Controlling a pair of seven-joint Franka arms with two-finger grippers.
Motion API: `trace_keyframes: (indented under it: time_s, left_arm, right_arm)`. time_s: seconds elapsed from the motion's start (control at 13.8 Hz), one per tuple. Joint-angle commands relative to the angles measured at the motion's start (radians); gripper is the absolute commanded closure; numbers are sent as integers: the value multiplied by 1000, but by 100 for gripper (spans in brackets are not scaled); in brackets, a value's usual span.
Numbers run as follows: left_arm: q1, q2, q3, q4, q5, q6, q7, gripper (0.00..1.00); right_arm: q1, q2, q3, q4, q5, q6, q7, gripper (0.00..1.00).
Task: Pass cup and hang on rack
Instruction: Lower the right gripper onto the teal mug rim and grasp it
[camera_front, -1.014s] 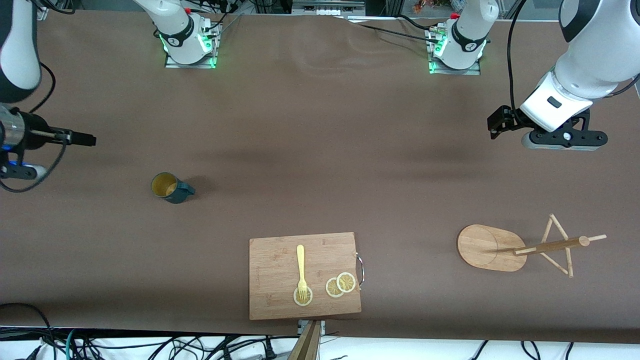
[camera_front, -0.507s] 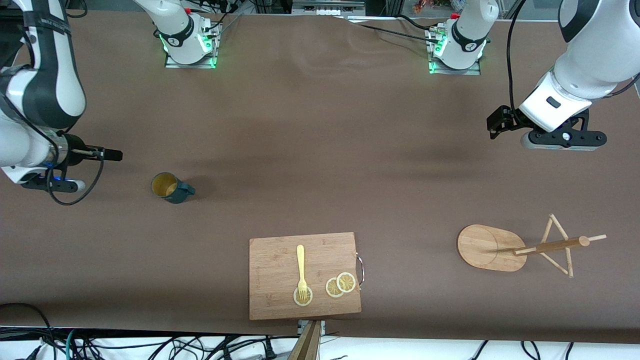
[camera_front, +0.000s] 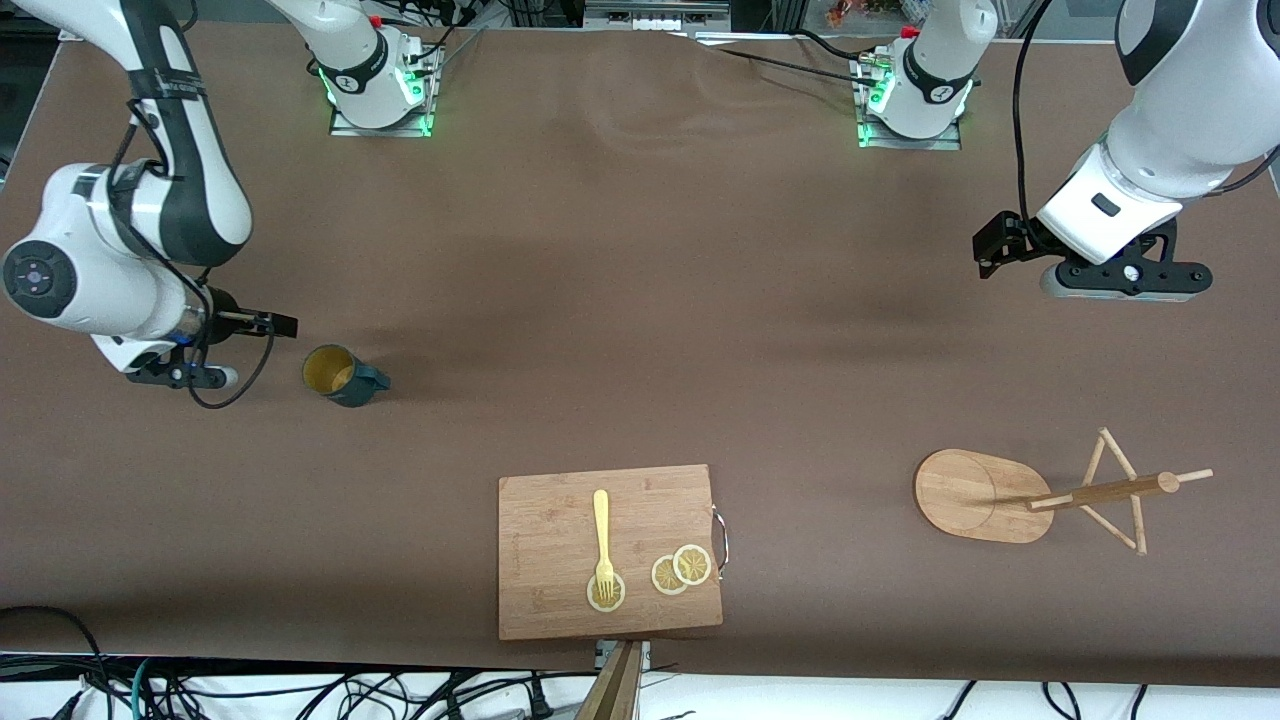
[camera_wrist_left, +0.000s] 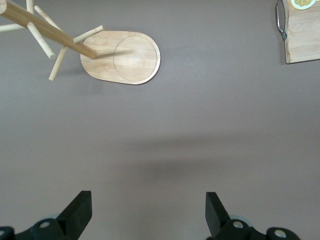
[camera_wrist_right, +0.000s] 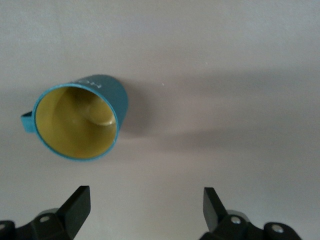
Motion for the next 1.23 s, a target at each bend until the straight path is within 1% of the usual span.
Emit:
trace_keyframes:
  time_s: [0.0, 0.22, 0.36, 0.65, 1.01, 1.16]
  left_arm:
    - [5, 10, -7, 27, -2, -15, 5, 0]
    - [5, 10, -7, 25, -2, -16, 7, 0]
    - [5, 12, -5, 27, -3, -16, 7, 0]
    - [5, 12, -7, 27, -2, -16, 5, 0]
    - [5, 12, -7, 27, -3, -16, 5, 0]
    - [5, 12, -7, 27, -3, -16, 5, 0]
  right_arm:
    - [-3, 1, 6, -70, 13, 123, 10, 0]
    - [-1, 32, 8, -95, 13, 212, 10, 0]
    - [-3, 50, 14, -105, 37, 255, 10, 0]
    - [-1, 67, 16, -109, 42, 288, 10, 0]
    - [-1, 75, 22, -99, 47, 297, 10, 0]
    - [0, 90, 23, -99, 50, 329, 10, 1]
